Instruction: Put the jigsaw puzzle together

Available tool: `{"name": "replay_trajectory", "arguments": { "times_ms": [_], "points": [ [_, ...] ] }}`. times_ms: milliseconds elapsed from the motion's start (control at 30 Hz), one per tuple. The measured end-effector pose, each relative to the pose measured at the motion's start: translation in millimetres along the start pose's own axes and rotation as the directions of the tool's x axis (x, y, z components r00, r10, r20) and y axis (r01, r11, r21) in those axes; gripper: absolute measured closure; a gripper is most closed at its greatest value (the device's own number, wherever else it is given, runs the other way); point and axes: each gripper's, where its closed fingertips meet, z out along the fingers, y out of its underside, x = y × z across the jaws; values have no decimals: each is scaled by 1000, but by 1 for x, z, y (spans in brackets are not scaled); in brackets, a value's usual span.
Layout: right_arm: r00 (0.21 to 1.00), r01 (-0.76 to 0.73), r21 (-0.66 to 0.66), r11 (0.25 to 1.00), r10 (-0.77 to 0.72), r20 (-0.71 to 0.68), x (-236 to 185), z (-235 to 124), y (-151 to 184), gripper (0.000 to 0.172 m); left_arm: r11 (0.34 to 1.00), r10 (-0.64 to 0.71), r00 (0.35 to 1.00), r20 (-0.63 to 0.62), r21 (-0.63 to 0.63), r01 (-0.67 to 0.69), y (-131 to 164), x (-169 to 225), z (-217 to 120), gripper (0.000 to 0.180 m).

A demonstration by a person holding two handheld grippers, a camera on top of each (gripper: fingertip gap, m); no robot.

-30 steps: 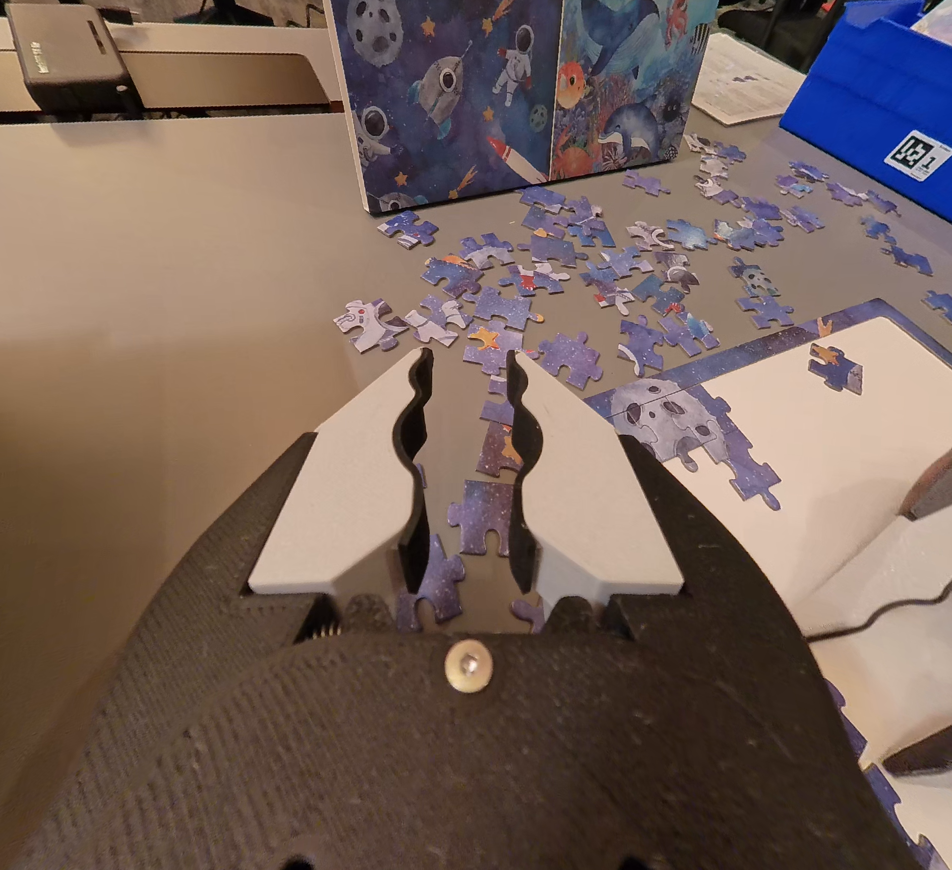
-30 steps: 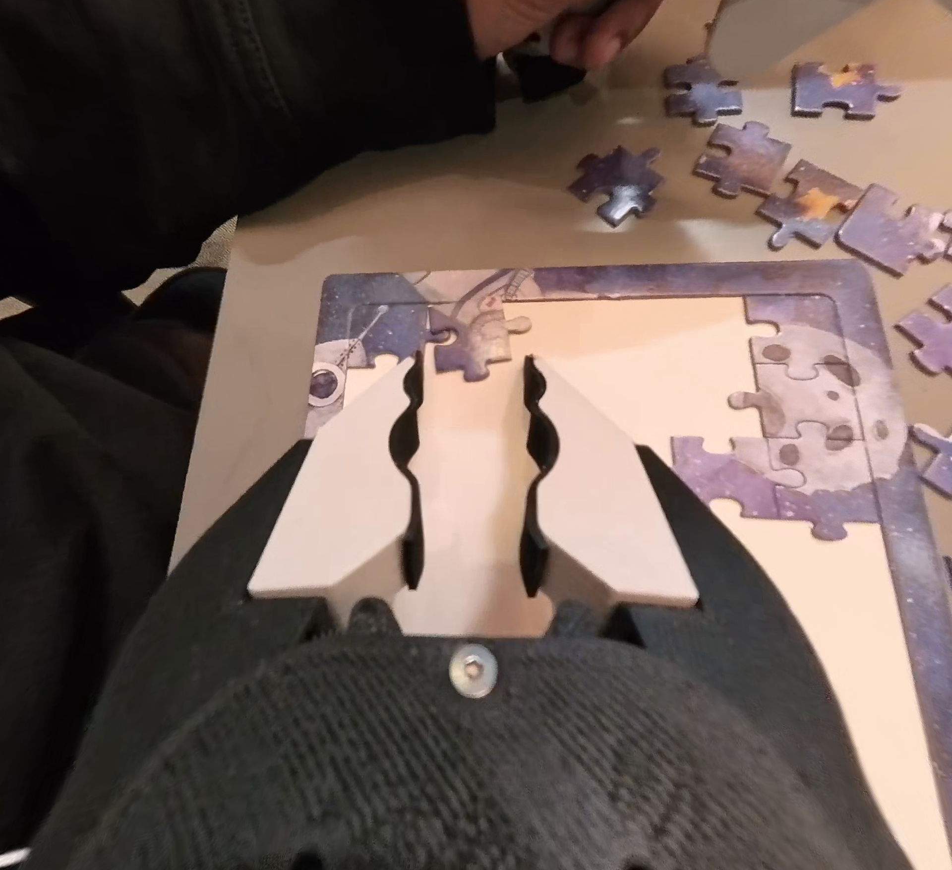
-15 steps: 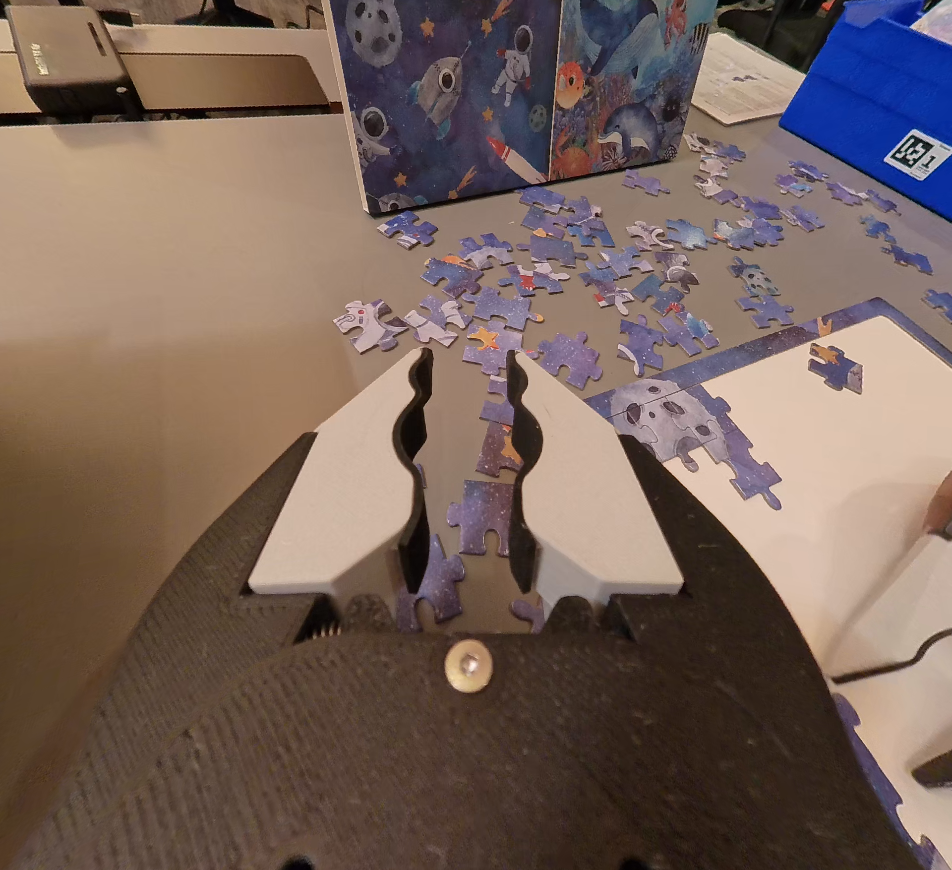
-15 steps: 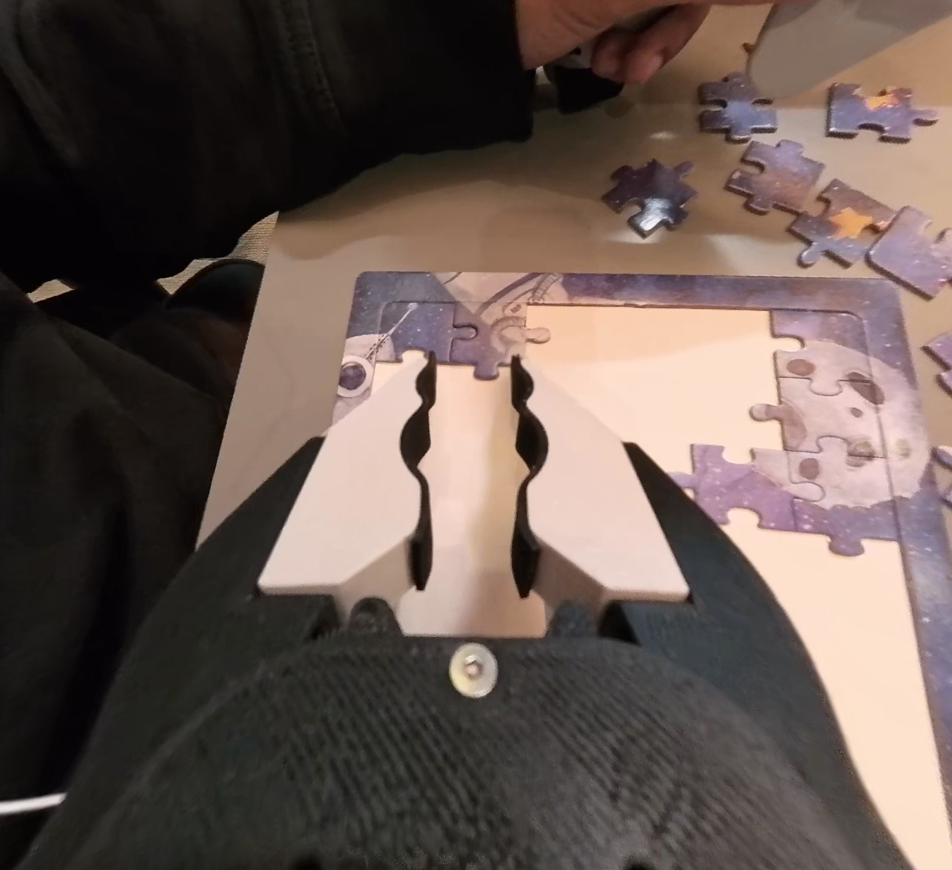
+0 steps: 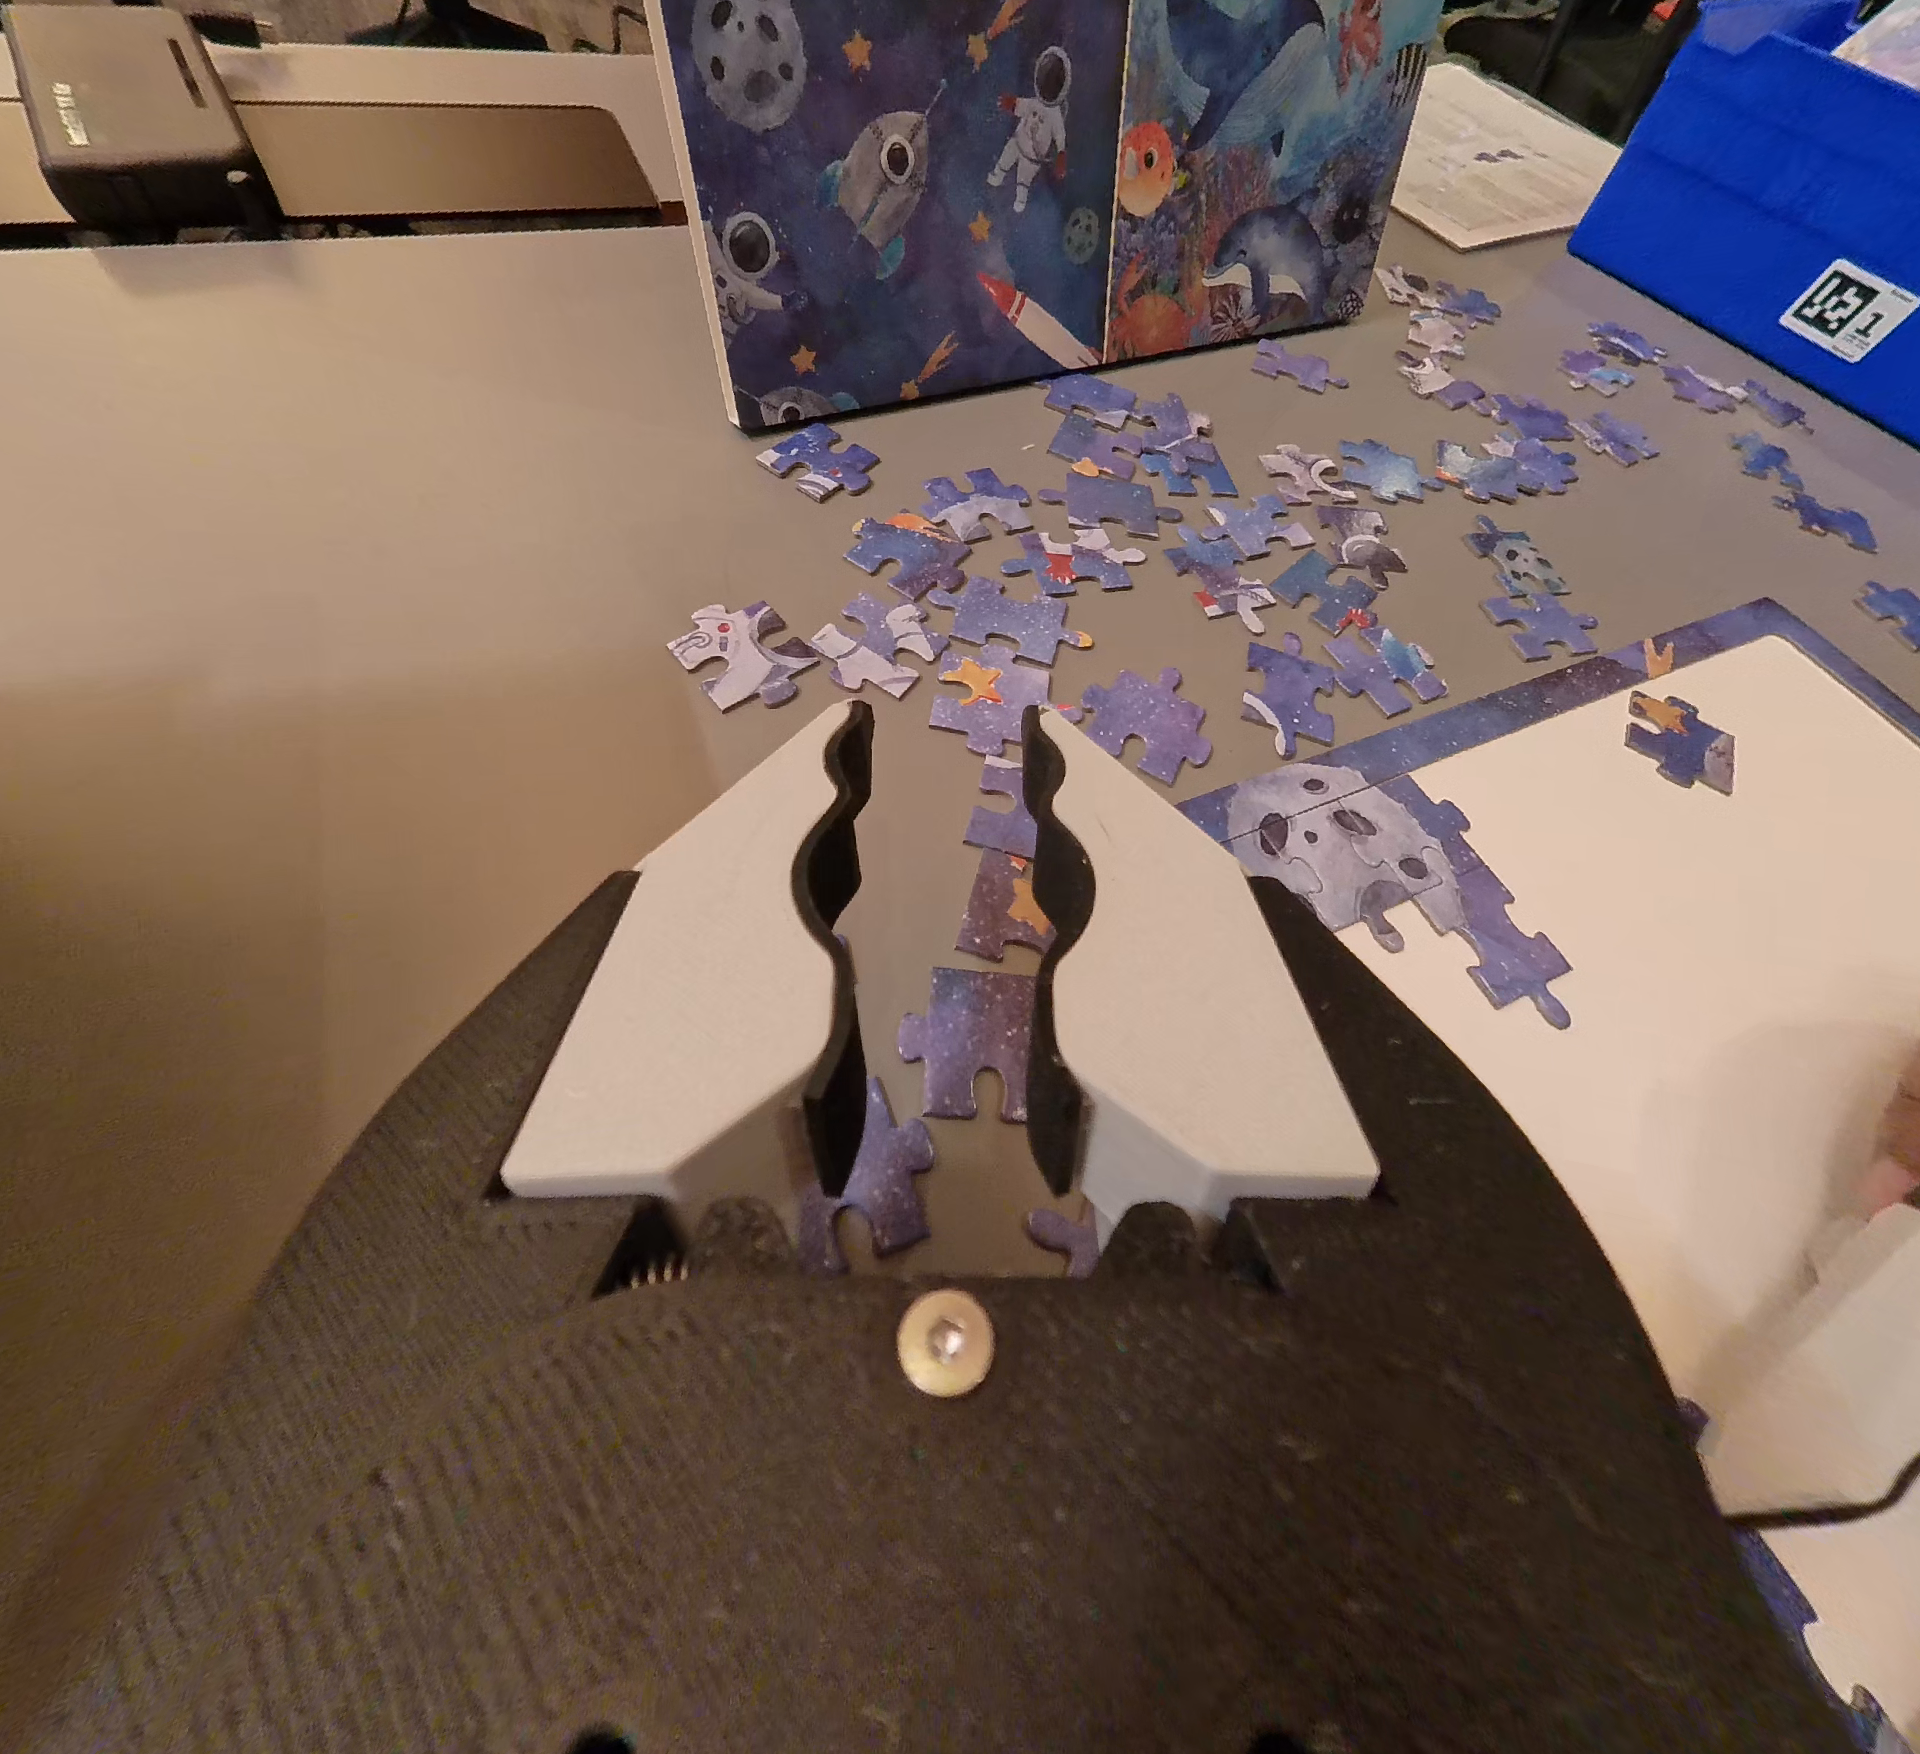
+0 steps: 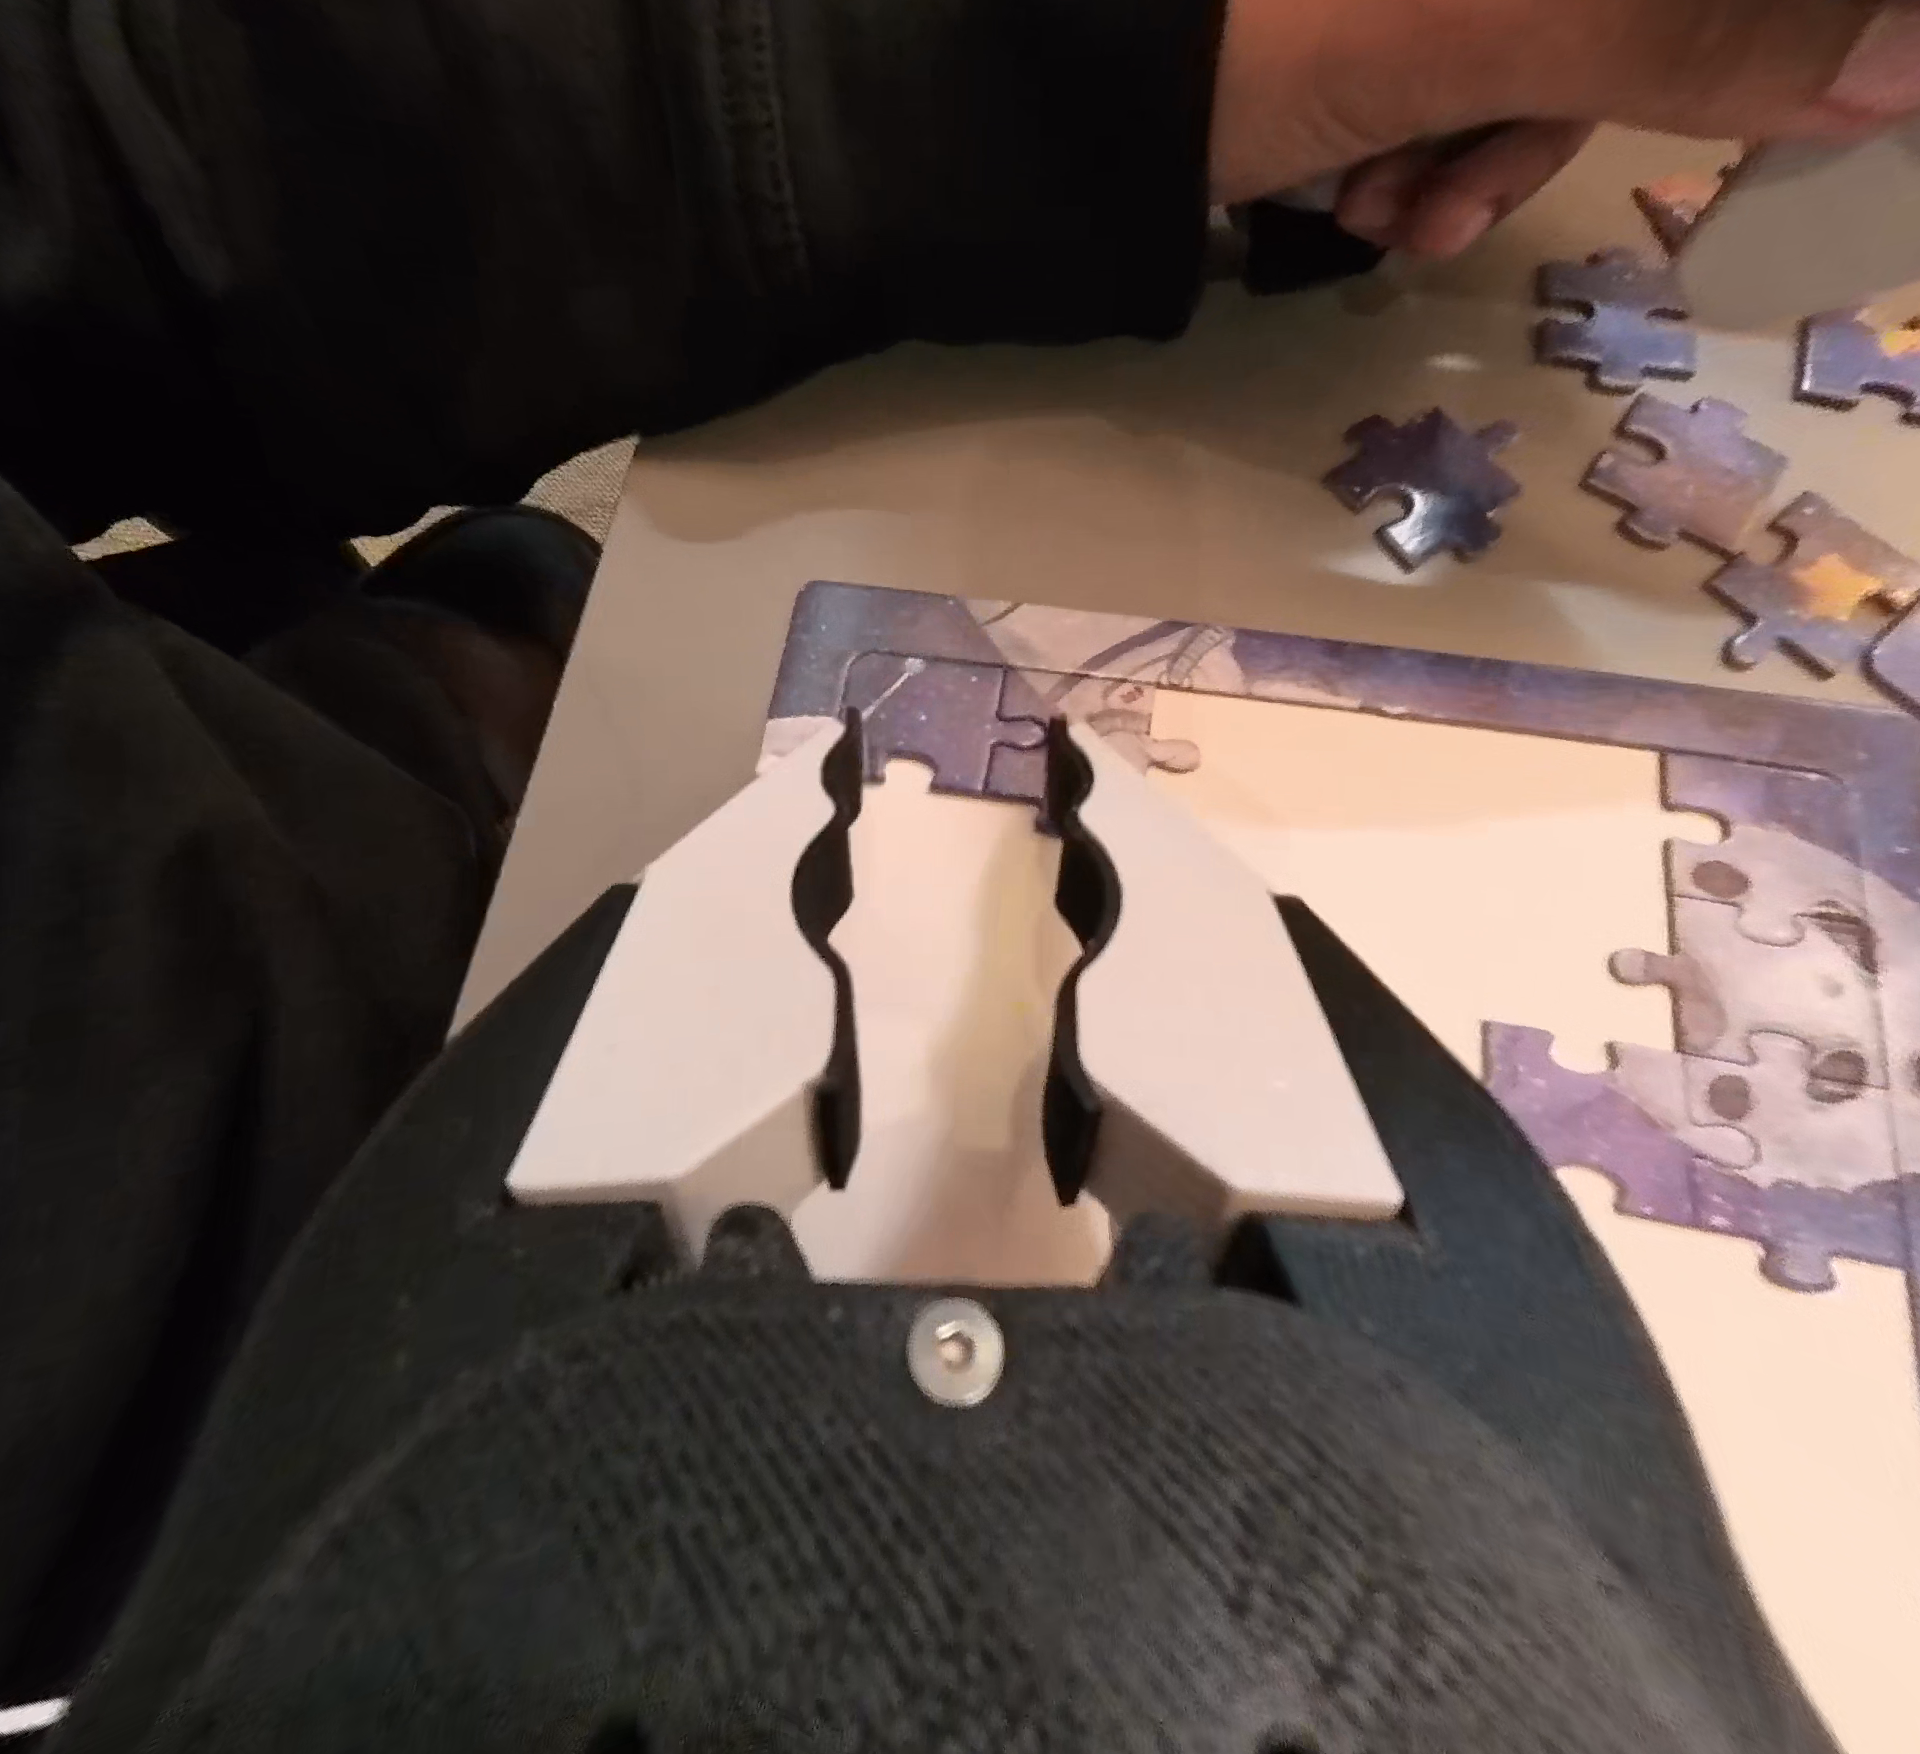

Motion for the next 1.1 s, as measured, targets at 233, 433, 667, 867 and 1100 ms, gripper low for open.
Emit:
{"name": "replay_trajectory", "arguments": {
  "times_ms": [233,433,667,867,1100],
  "points": [
    [1000,-18,-8,1000,18,17,-1,4,0,135,1000,1,1000,0,0,-1,0,0,0,154],
    [999,-35,30,999,34,13,2,0,-6,138,1000,0,1000,-1,0,0,0,0,0,154],
    [984,-109,148,983,127,-122,44,-34,-13,142,1000,0,1000,-2,2,0,0,0,0,154],
    [915,-180,251,951,255,-311,110,-92,12,145,1000,1,1000,-3,4,-1,-1,1,0,153],
    [881,-191,313,930,303,-362,131,-119,20,148,1000,4,1000,0,7,-4,-1,0,-1,154]
  ]
}}
